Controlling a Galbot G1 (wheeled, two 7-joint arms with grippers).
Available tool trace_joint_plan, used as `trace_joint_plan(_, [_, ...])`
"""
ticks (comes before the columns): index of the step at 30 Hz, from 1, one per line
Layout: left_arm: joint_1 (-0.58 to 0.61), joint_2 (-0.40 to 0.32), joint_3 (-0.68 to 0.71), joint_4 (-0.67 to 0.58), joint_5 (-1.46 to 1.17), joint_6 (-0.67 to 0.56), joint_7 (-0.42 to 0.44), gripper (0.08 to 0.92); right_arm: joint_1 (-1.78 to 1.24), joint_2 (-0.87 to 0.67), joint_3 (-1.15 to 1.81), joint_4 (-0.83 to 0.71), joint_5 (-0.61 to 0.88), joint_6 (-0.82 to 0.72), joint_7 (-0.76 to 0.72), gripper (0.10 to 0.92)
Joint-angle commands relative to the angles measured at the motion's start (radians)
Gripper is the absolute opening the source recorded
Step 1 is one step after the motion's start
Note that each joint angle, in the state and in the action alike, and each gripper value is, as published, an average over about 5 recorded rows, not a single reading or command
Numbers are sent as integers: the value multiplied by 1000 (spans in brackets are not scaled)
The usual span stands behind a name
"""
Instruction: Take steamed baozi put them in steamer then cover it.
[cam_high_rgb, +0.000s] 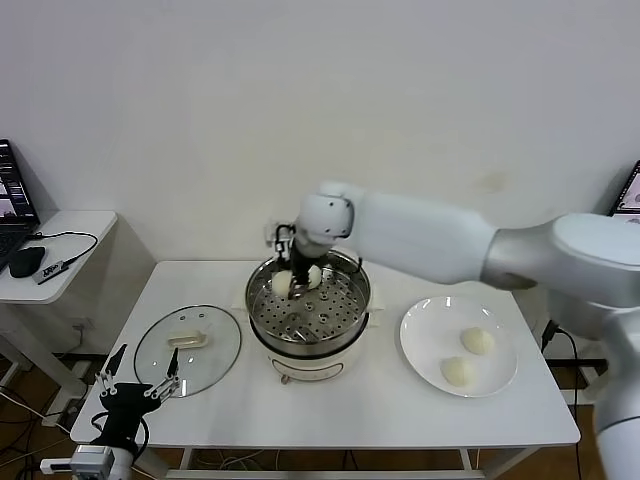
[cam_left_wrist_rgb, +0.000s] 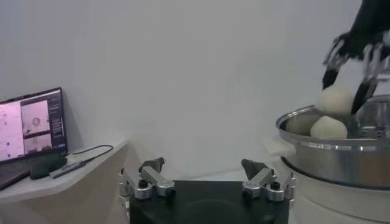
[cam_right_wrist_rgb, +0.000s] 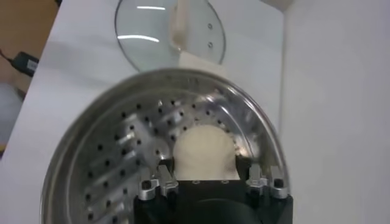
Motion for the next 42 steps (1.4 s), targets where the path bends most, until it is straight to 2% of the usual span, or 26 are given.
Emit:
trace_joint_plan(1, [0,-1,-1,2,0,0,1,823,-81,155,-2,-155,-28,-16,27,627])
trace_joint_plan(21, [-4,-3,1,10,1,-3,2,823,-101,150,1,-200,-85,-15,23,630])
trace_joint_plan(24, [-3,-6,2,8,2,-3,2,823,-91,134,0,-178,-86,-19,12,662])
trace_joint_plan(26, [-1,-7,2,6,2,-3,2,823,-72,109,-1,-148,-83,-22,-3,712])
trace_joint_plan(29, [1,-8,1,3,2,-3,2,823,-26,50,-6,-83,-73,-23,-37,785])
trace_joint_plan(32, [3,-9,1,0,3,-3,2,823,29,-26,-18,-9,-69,-17,-75,817])
trace_joint_plan(42, [13,0,4,-18,4,-2,3,823,221,-421,-74,321,-97,88,-218,823])
